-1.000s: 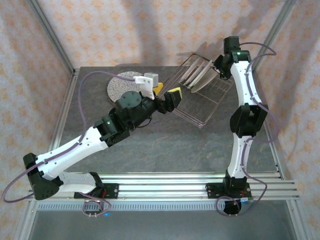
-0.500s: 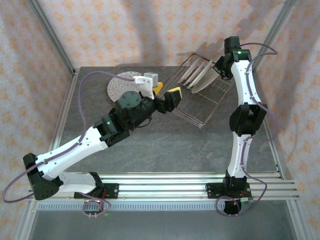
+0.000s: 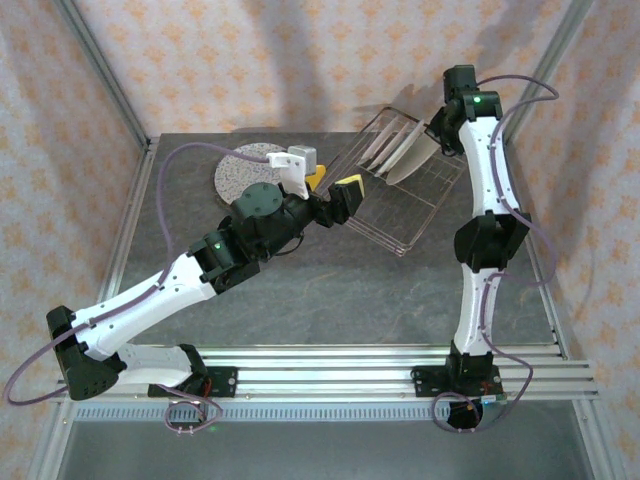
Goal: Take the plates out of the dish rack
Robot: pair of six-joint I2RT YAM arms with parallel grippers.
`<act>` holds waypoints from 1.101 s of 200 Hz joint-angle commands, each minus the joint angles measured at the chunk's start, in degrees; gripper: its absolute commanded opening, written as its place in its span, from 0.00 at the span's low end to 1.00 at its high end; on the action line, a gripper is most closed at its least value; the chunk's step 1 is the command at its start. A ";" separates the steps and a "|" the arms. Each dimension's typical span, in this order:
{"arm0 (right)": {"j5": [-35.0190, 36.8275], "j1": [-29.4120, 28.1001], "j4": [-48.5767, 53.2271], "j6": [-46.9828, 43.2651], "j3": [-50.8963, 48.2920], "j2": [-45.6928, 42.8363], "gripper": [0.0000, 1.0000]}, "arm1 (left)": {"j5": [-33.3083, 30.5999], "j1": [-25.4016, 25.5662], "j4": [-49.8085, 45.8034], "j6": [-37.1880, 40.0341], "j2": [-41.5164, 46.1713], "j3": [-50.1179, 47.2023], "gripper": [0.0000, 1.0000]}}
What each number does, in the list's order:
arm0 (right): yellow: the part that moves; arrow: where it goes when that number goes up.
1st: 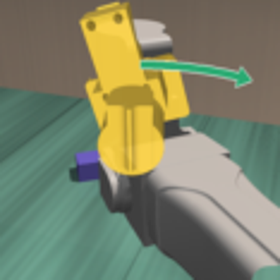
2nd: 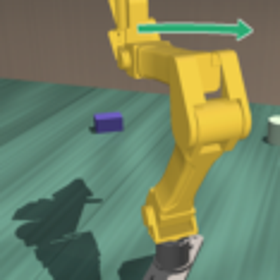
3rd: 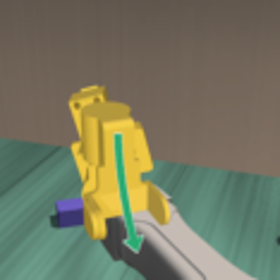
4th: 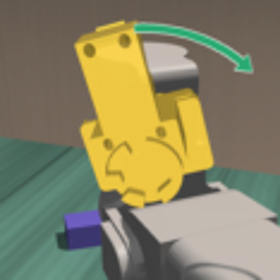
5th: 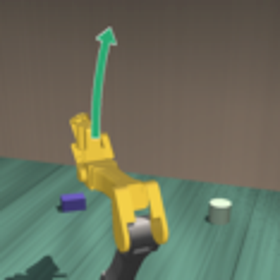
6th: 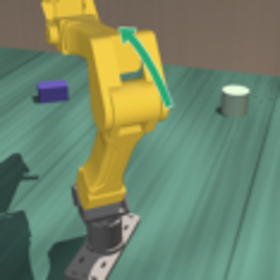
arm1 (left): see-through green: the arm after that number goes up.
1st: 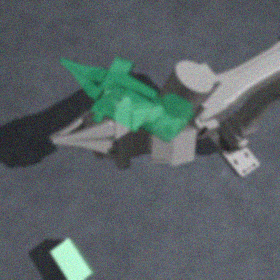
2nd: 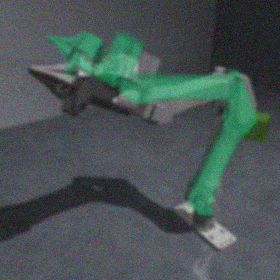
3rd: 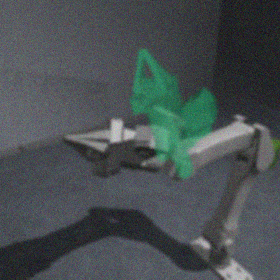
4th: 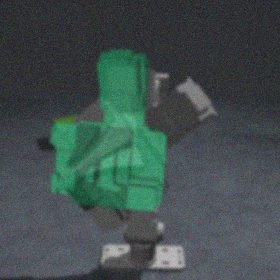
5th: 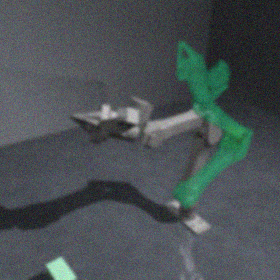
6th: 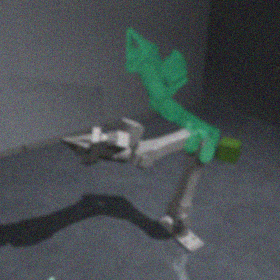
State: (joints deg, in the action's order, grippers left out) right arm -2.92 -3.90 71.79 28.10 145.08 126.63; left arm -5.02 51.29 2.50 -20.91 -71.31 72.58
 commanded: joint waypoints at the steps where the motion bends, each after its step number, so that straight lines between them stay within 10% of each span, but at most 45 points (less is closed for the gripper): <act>1: 2.69 -0.74 0.79 0.72 2.58 -4.17 0.00 | -1.12 0.37 2.29 0.10 1.00 -0.43 0.89; 138: 8.01 -0.84 8.67 0.57 -0.16 -15.31 0.00 | -0.60 0.35 3.24 -2.30 -0.03 0.28 0.91; 220: 8.21 -0.67 10.79 1.90 -2.76 -24.45 0.00 | 5.69 -2.13 -0.23 -18.21 -5.88 7.16 0.92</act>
State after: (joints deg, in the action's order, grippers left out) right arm 3.27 -4.58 82.48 28.56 142.54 106.45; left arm -2.68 50.94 3.44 -30.48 -75.59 76.47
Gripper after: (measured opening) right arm 0.066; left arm 0.921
